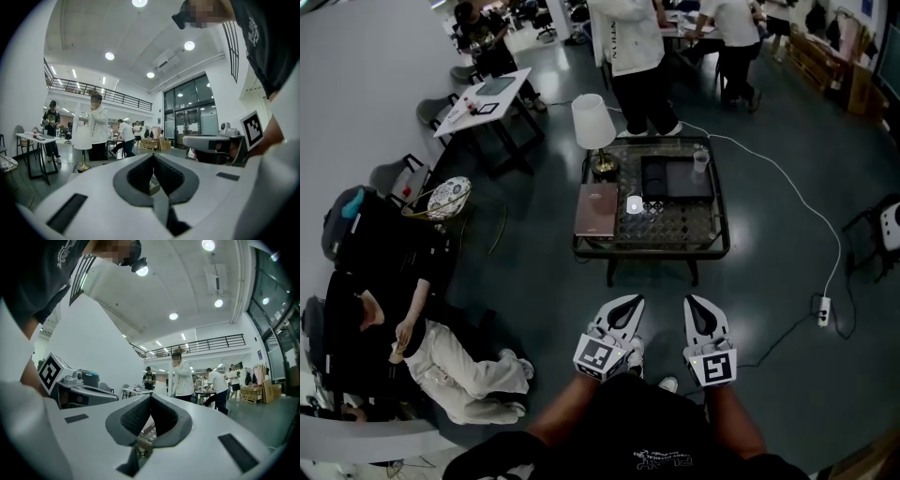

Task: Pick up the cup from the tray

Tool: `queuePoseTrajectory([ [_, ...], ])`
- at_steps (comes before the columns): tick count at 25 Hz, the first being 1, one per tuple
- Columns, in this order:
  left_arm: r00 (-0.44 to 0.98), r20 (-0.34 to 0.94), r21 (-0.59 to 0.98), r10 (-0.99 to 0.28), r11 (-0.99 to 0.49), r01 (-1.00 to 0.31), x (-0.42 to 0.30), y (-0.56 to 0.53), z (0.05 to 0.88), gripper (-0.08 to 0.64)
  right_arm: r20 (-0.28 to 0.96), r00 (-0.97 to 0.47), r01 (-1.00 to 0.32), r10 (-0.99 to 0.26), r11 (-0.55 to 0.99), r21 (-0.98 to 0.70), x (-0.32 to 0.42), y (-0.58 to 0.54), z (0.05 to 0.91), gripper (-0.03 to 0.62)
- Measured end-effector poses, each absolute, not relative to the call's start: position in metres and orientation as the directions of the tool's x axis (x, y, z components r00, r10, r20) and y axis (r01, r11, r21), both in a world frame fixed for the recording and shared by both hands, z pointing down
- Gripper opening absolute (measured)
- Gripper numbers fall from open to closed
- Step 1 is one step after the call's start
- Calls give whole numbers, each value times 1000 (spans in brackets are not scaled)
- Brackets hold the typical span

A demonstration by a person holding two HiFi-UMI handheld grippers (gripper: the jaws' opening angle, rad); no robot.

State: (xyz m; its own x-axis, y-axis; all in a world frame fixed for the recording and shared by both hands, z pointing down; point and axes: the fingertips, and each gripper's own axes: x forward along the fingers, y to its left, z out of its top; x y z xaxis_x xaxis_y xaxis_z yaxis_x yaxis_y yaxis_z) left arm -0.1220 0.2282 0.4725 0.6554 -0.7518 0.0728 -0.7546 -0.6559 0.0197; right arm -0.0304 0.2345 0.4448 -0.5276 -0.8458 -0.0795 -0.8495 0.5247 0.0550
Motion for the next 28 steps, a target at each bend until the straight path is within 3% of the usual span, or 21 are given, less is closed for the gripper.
queuePoseTrajectory([
  [16, 676, 70, 18, -733, -677, -736, -151, 140, 474, 9, -73, -534, -845, -842, 529, 76, -66, 143, 443, 9],
  [28, 700, 39, 41, -713, -699, -714, -177, 88, 466, 9, -65, -455, -888, -888, 447, 107, -74, 99, 437, 9],
])
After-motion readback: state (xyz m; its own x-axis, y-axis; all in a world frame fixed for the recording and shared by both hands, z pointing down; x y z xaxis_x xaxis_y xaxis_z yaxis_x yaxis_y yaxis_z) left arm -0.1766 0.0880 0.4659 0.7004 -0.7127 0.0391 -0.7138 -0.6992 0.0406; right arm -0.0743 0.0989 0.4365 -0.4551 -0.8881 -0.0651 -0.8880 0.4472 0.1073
